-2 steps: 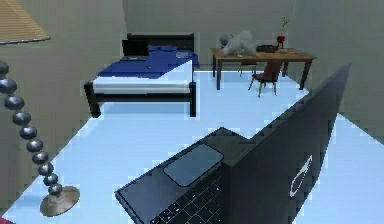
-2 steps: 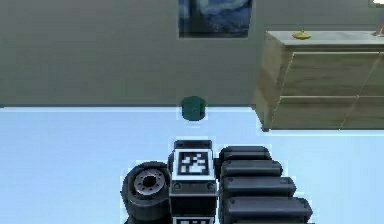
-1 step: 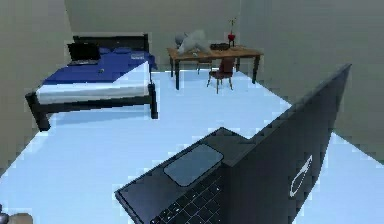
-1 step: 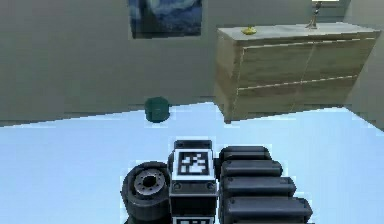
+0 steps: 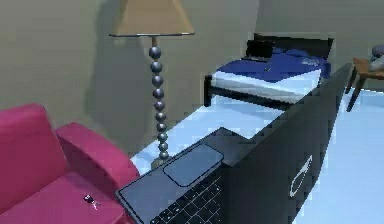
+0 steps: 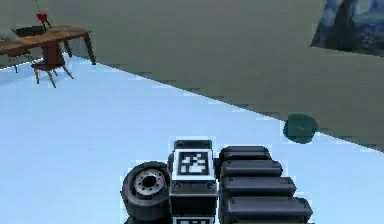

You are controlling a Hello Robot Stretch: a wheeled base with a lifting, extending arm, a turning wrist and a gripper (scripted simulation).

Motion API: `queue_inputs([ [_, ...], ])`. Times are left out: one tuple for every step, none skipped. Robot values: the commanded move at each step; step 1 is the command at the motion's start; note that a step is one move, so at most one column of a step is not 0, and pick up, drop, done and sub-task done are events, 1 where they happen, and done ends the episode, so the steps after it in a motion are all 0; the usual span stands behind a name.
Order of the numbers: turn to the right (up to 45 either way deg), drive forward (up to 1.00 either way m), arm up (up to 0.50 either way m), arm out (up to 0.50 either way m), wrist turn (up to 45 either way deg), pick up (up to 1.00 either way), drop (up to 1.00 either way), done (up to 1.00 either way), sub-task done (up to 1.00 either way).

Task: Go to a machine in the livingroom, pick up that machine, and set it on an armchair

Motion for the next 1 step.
queue_inputs([
  [-45.0, 0.0, 0.0, 0.0, 0.0, 0.0, 0.0, 0.0, 0.0],
])
